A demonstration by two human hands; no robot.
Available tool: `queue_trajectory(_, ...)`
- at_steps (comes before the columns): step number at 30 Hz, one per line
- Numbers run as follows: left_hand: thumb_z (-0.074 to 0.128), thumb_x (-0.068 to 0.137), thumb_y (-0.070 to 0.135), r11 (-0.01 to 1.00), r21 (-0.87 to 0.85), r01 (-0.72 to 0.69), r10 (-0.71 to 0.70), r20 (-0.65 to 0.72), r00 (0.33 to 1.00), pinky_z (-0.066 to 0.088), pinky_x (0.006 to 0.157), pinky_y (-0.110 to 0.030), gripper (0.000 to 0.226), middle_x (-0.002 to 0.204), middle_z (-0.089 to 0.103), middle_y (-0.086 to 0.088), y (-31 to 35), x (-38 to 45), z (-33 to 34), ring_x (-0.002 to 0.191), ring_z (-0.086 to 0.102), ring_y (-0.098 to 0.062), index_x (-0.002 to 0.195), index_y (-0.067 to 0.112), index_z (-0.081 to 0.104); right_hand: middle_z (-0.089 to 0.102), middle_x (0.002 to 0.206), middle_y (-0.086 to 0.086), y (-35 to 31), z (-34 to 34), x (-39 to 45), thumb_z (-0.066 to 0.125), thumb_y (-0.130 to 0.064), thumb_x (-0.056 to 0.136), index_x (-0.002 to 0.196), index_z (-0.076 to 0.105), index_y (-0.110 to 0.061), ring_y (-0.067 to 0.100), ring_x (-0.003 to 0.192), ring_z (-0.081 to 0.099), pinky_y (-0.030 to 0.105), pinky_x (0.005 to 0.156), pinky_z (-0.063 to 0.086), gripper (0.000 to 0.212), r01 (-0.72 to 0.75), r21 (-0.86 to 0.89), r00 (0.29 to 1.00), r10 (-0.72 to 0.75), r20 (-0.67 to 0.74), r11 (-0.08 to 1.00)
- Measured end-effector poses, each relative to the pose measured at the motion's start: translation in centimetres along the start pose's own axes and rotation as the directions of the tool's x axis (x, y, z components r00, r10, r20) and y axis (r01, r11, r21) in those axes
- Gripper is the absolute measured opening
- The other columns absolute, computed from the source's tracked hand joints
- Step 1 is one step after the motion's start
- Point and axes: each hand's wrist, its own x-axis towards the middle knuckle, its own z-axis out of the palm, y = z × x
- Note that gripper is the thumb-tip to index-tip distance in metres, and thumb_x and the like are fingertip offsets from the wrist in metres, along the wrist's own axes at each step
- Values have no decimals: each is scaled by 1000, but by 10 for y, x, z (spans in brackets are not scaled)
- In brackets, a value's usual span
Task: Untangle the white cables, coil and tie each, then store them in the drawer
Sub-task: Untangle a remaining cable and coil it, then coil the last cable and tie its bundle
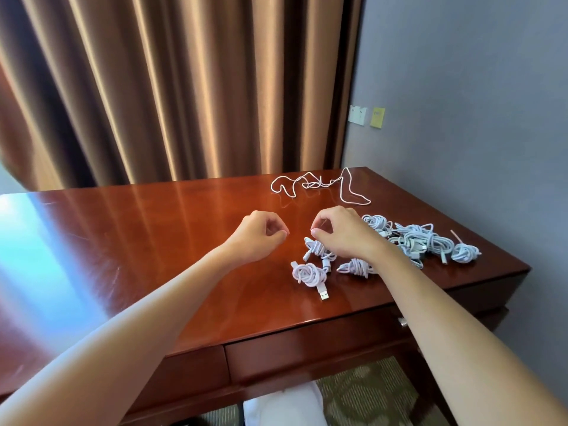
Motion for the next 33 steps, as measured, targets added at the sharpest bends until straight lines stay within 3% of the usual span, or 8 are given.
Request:
queue_trajectory(9,61,93,12,987,163,-2,-12,87,996,43,62,-15,10,81,64,4,-2,92,31,76,59,-9,90,12,70,69,110,5,46,-12,85,68,-32,93,84,66,-29,23,102,65,41,92,55,10,-140,-184,987,152,53,973)
queue_trajectory(11,59,91,12,967,252,-25,-16,160,987,50,71,-26,10,85,66,0,-4,121,45,85,64,-19,87,14,67,68,117,6,64,-15,110,68,-31,93,95,69,-26,25,109,63,40,97,53,5,-183,-198,980,196,45,963)
queue_trajectory(14,55,87,15,919,385,-86,-21,266,964,56,85,-41,9,101,70,-10,-2,157,64,97,66,-31,83,21,60,59,136,10,91,-20,145,68,-32,94,129,62,-20,29,126,55,37,104,46,38,-260,-207,957,280,75,943)
queue_trajectory(19,56,88,18,855,490,-170,-21,360,933,53,93,-45,6,114,65,-10,6,198,90,109,61,-33,93,21,58,50,148,5,142,-14,175,63,-40,95,141,53,-24,29,136,47,41,113,40,49,-352,-330,889,423,174,876)
queue_trajectory(23,57,90,20,846,511,-152,-54,365,929,47,100,-48,32,127,58,-12,2,217,102,121,54,-33,121,12,52,65,120,5,152,-12,177,70,-22,92,99,66,-28,25,117,59,38,102,48,10,-307,-249,939,335,77,918)
queue_trajectory(27,53,91,13,885,447,-128,-60,384,921,39,109,-51,67,147,45,-16,3,214,106,136,43,-37,152,17,25,68,102,1,141,-13,171,72,-17,91,83,68,-29,23,105,64,36,96,50,15,-201,-158,966,222,131,967)
queue_trajectory(29,49,90,8,894,422,-152,-15,367,930,40,108,-52,64,145,47,-17,7,211,101,135,44,-39,151,18,30,67,97,0,131,-19,168,65,-13,96,92,69,-23,21,94,61,32,85,47,12,-103,-46,990,107,92,994)
queue_trajectory(33,44,101,15,941,300,-159,108,179,978,48,90,-46,23,114,63,-18,28,200,68,108,58,-37,115,5,59,66,84,-6,91,-43,152,57,-17,102,93,62,-24,13,82,63,27,74,49,12,55,173,994,-38,-102,983)
